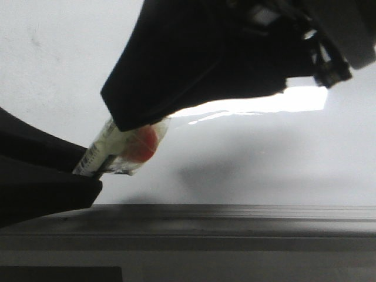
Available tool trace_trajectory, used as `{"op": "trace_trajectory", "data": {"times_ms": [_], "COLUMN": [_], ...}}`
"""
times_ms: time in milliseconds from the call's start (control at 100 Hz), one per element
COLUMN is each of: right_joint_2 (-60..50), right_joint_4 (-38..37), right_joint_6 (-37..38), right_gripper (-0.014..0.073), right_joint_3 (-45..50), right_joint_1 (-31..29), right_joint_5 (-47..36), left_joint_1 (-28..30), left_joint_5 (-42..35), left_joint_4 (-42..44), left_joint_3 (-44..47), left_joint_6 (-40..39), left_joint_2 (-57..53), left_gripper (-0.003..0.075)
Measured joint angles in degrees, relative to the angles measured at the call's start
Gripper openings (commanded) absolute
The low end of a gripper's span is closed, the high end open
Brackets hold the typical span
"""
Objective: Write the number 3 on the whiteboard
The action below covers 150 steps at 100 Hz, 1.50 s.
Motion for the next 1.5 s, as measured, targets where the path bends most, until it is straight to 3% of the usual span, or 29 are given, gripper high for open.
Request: {"op": "trace_trajectory", "data": {"times_ms": [180,300,470,540,859,1239,1499], "right_joint_2": [0.6,0.6,0.67,0.67,1.11,2.49,2.6], "right_joint_4": [0.05,0.17,0.17,-0.6,-6.99,-14.71,-11.11], "right_joint_6": [0.0,0.0,-0.1,-0.1,-0.1,0.0,0.2], "right_gripper": [-0.0071,-0.0063,-0.0063,-0.0063,-0.0063,-0.0063,-0.0063], "right_joint_3": [-0.65,-0.68,-1.61,-3.03,-15.59,-20.56,-18.08], "right_joint_1": [0.0,0.27,0.15,-0.1,-6.72,-11.49,-11.44], "right_joint_5": [0.0,0.19,1.48,2.85,13.62,21.83,22.43], "left_joint_1": [0.0,0.1,0.1,0.1,0.1,0.1,0.1], "left_joint_5": [0.0,0.07,-1.04,-1.16,4.4,10.08,10.08], "left_joint_4": [0.11,0.29,0.17,-0.99,-5.99,-6.6,-6.7], "left_joint_3": [0.0,0.0,0.0,0.0,0.0,0.0,0.0], "left_joint_6": [0.0,0.31,0.31,0.31,0.31,0.31,0.31], "left_joint_2": [0.0,0.0,-0.11,-0.56,-10.66,-15.11,-15.11], "left_gripper": [-0.0017,0.0061,0.0371,0.0446,0.0438,0.0437,0.0437]}}
